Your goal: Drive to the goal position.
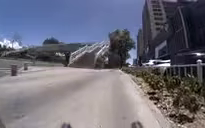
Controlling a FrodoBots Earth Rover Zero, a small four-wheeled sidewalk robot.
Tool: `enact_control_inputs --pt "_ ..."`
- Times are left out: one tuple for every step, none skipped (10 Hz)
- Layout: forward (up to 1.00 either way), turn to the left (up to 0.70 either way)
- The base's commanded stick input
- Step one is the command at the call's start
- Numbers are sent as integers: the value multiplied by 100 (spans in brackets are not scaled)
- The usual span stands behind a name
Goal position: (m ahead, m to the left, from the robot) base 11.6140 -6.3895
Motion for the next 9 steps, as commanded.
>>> enact_control_inputs --pt "45 0" --pt "45 0" --pt "45 0" --pt "45 0" --pt "45 0" --pt "45 0" --pt "45 0" --pt "45 0" --pt "45 0"
